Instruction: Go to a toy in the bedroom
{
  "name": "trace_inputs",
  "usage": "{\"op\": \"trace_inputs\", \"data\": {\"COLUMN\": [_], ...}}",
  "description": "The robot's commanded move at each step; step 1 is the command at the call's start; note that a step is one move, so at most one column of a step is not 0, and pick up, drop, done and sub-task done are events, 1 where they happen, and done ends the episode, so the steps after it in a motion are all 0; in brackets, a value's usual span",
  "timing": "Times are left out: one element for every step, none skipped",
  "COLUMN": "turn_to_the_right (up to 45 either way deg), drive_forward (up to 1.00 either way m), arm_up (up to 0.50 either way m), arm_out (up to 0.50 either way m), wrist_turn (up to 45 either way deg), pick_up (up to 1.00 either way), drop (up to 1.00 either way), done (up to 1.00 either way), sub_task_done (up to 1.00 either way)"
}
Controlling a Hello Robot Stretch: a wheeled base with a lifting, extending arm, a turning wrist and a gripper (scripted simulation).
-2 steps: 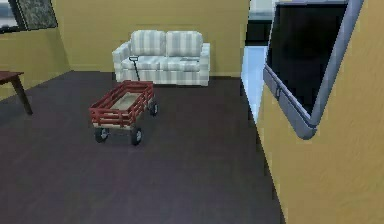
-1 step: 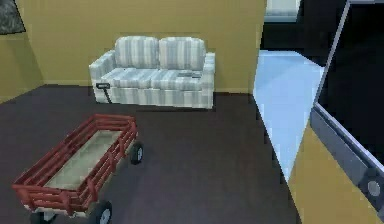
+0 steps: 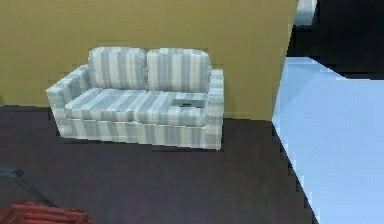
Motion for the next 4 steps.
{"op": "trace_inputs", "data": {"turn_to_the_right": [6.0, 0.0, 39.0, 0.0], "drive_forward": [0.0, 0.65, 0.0, 1.0], "arm_up": [0.0, 0.0, 0.0, 0.0], "arm_out": [0.0, 0.0, 0.0, 0.0], "wrist_turn": [0.0, 0.0, 0.0, 0.0], "pick_up": [0.0, 0.0, 0.0, 0.0], "drop": [0.0, 0.0, 0.0, 0.0], "done": [0.0, 0.0, 0.0, 0.0], "sub_task_done": [0.0, 0.0, 0.0, 0.0]}}
